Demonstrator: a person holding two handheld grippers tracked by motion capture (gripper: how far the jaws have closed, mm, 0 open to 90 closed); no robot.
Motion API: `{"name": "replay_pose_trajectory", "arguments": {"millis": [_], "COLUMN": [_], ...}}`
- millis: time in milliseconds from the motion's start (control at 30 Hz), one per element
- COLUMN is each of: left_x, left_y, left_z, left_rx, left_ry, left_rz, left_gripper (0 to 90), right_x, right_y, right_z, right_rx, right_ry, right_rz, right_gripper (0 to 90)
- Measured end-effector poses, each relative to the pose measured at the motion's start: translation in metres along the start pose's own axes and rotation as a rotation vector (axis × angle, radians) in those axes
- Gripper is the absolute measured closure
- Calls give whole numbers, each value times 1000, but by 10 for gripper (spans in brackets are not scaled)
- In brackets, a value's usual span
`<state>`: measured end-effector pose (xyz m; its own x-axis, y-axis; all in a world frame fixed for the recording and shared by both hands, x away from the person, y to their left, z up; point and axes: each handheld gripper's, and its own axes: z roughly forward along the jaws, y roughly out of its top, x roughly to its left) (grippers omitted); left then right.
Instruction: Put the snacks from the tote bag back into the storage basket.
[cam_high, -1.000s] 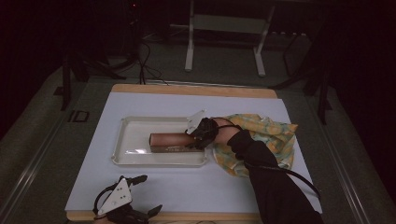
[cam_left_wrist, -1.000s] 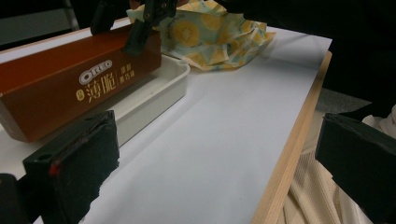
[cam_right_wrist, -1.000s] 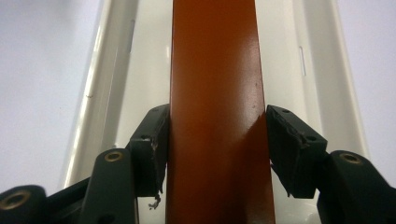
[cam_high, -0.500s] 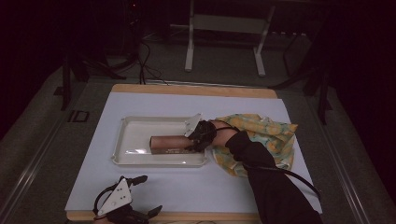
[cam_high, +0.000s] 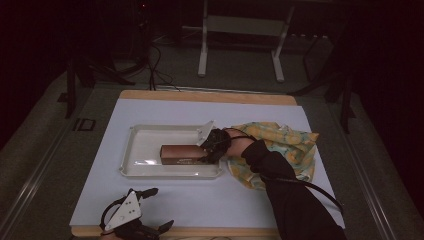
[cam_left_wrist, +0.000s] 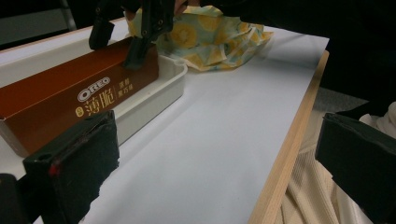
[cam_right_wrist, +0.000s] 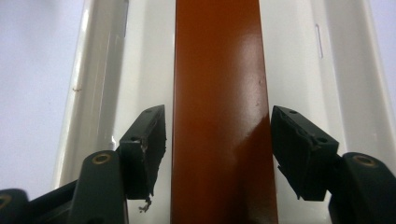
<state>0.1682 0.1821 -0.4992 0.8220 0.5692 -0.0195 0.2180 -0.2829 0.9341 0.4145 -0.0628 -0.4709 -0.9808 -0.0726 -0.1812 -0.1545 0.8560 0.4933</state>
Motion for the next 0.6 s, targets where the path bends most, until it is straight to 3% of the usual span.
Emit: {"name": "replay_pose_trajectory", "arguments": {"millis": [367,500,600], "left_x": [1,1,1], "left_y": [0,0,0], "left_z": [1,1,1], "left_rx": [0,1,1], "left_ry": [-1,-1,-1], "left_rz": [-4,-6,-5], "left_gripper": [0,0,0], "right_x": [-2,0,0], "right_y": [3,5,4], "right_z": [-28,-34,-43], "right_rx": [-51,-59,-69], "right_ry": [-19,-30,-47], "right_rz": [36,47,78], "right_gripper": [342,281,175]}}
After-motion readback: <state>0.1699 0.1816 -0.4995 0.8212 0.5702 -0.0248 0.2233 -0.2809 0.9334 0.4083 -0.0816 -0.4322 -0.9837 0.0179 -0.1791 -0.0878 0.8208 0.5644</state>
